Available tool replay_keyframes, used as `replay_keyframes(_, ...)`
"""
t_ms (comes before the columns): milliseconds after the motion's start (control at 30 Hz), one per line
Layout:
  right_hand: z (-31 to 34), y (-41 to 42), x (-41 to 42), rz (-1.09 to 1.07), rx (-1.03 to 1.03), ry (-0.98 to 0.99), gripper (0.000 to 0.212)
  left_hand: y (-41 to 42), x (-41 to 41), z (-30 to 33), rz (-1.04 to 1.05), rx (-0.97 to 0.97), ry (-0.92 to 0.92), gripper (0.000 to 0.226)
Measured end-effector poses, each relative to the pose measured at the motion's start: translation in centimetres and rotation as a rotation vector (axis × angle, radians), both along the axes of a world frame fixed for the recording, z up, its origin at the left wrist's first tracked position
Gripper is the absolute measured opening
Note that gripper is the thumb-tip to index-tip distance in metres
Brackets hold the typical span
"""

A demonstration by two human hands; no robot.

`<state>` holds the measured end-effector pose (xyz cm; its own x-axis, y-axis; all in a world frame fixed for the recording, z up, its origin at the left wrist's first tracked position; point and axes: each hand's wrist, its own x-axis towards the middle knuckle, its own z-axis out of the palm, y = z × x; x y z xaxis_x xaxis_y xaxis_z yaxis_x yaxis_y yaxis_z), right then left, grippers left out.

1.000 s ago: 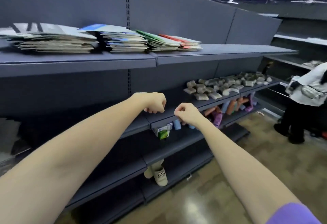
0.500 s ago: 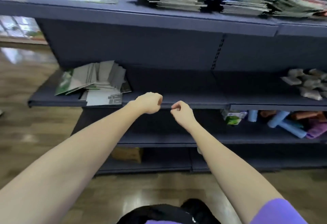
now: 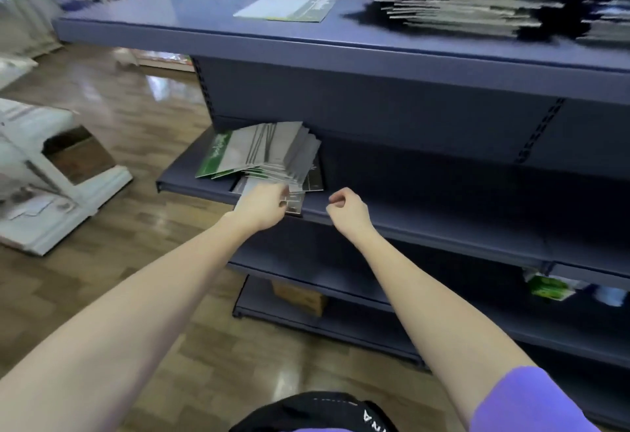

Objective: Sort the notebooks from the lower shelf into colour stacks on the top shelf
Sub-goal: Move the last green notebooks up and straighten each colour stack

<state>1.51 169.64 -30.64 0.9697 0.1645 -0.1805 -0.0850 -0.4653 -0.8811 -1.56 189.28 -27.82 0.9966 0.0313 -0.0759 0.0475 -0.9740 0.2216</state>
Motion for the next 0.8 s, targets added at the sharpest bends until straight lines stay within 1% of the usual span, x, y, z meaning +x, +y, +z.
replay_keyframes(100,0.1,2.5,1.7,0.044,0.051,-0.010,0.017,2.0,0.8,-0.1,0.072,0.049,-0.053,0.033)
replay_keyframes(200,0.0,5.1,3.0,0.045,0.058,-0.025,0.013,3.7,2.4,-0.4,0.104,0.052,-0.099,0.039)
replay_keyframes(333,0.1,8.7,5.5,0.034,-0.004,-0.081,0.021,7.2,6.2,-1.2,0.109,0.105,-0.153,0.049)
replay_keyframes(400,-0.2,10.1,6.3,-0.019,-0.023,-0.072,0.022,8.9,8.0,-1.6,0.124,0.161,-0.090,0.056)
replay_keyframes(467,-0.7,11.6,6.9,-0.035,-0.046,-0.062,0.022,10.6,9.4,-2.3,0.108,0.174,-0.017,0.068)
replay_keyframes(533,-0.8,13.0,7.8,-0.045,-0.090,-0.068,0.023,11.9,10.6,-2.8,0.029,0.186,0.036,0.080)
replay_keyframes(567,-0.9,13.7,8.4,-0.061,-0.113,-0.073,0.023,12.5,11.1,-3.2,-0.008,0.200,0.018,0.083)
replay_keyframes(667,-1.6,15.3,9.2,-0.114,-0.175,-0.074,0.018,13.7,11.7,-3.9,-0.044,0.190,-0.043,0.080)
replay_keyframes(733,-2.1,15.9,9.2,-0.122,-0.244,-0.090,0.016,14.7,12.3,-3.3,-0.114,0.178,-0.014,0.075)
replay_keyframes(800,-2.3,16.2,9.3,-0.121,-0.283,-0.082,0.018,16.1,13.1,-2.2,-0.182,0.155,0.025,0.066)
